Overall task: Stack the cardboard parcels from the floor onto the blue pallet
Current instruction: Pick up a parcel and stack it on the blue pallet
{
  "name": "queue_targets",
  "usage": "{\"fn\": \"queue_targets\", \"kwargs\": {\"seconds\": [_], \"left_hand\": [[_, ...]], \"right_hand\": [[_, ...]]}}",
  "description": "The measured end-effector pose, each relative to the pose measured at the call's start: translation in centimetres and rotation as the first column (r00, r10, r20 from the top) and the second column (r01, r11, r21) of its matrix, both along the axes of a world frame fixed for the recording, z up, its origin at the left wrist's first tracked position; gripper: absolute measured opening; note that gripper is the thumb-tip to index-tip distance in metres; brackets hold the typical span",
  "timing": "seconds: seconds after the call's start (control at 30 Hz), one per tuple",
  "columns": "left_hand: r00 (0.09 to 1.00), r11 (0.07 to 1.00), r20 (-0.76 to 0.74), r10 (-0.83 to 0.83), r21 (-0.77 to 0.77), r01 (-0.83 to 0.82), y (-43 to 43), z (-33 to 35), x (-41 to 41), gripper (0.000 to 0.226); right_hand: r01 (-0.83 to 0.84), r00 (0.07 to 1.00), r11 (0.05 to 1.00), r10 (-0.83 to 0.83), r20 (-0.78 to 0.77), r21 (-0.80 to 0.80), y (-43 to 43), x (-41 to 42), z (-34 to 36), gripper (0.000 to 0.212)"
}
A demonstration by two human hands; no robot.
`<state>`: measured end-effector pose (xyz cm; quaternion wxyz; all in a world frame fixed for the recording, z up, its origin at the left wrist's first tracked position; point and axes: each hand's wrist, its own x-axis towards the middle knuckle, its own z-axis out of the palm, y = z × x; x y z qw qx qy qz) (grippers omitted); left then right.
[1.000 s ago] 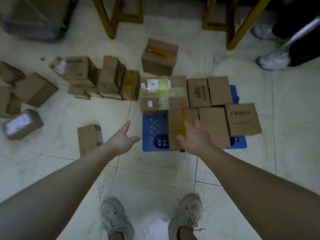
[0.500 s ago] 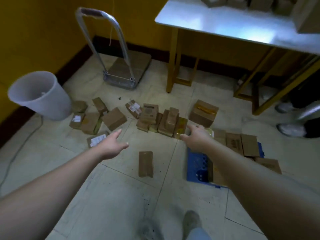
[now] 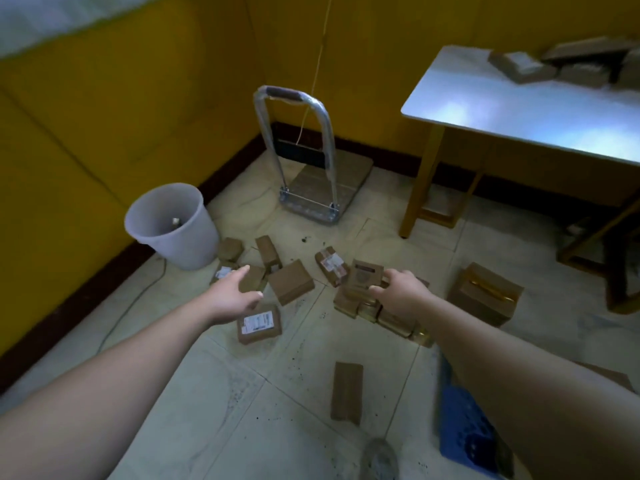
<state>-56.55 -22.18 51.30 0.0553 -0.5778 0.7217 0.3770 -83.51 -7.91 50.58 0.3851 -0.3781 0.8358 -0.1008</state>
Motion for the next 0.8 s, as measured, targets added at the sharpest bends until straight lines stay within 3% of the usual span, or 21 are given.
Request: {"fn": "queue_targets", "kwargs": {"seconds": [0.23,0.63,0.8], "left_hand": [[0.998,0.998,0.036,-0.054,-0.022,0.055,-8.3,-0.7,0.8,0.073],[0.949,0.949,0.038,-0.314,0.036,0.312,-28.8,-2.5,4.5,0.07],[0.929,0.932,0.081,-0.361,0.052,0.358,-34.1,-4.5,2.3,0.07]], "right_hand": [[-0.01,1.0,1.0,0.01,0.004,0.023,-8.4,2.0,-1.2,0.058],[0.214,0.977,0.975,-0.213,-0.013,0.064,-23.9,9.6,-4.1,0.057],[0.272,0.961,0.959,-0.275,0.026,0.076,-27.5,9.9,-6.6,0.061]]}}
